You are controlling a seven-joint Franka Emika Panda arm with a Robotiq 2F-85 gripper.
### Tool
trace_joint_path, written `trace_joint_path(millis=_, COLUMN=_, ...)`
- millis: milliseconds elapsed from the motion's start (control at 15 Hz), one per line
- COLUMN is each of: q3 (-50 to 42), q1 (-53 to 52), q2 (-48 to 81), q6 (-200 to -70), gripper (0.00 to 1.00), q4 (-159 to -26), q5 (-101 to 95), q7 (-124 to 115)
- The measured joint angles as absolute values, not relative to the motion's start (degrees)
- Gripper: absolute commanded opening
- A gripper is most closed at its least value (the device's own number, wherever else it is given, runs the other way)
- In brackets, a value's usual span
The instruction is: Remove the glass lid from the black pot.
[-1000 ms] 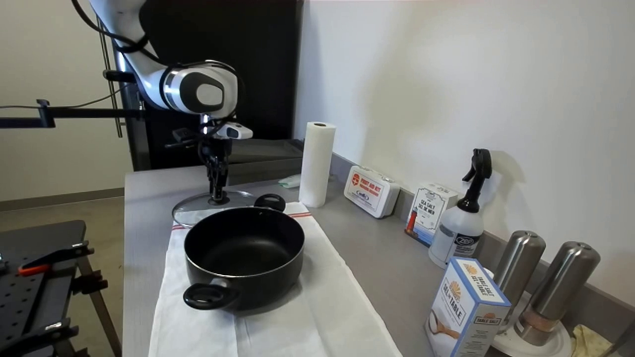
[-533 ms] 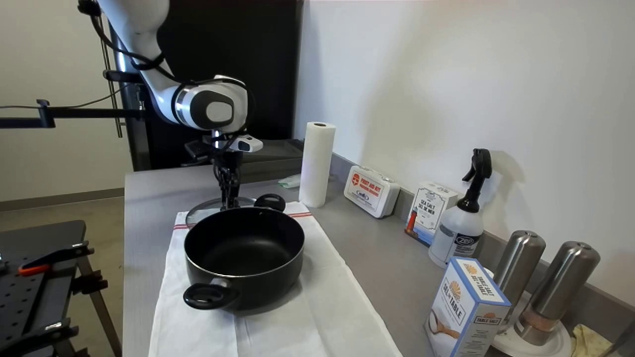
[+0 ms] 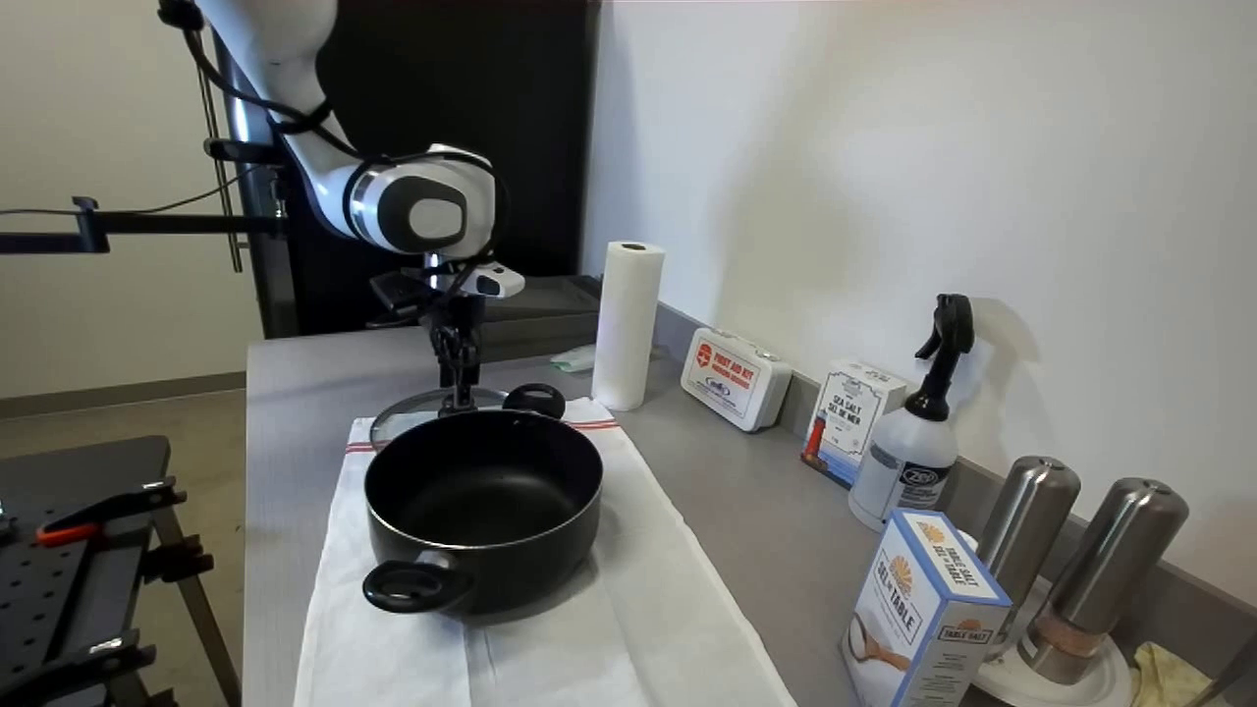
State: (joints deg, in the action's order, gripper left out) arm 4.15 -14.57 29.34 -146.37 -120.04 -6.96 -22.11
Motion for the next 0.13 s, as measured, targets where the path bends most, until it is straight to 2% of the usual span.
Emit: trace_joint_path(millis=133, q3=4.5, q1=-14.7, q2=27.8, q6=-146.4, gripper=1.0, q4=-120.5, q5=-6.5, q7=-21.3)
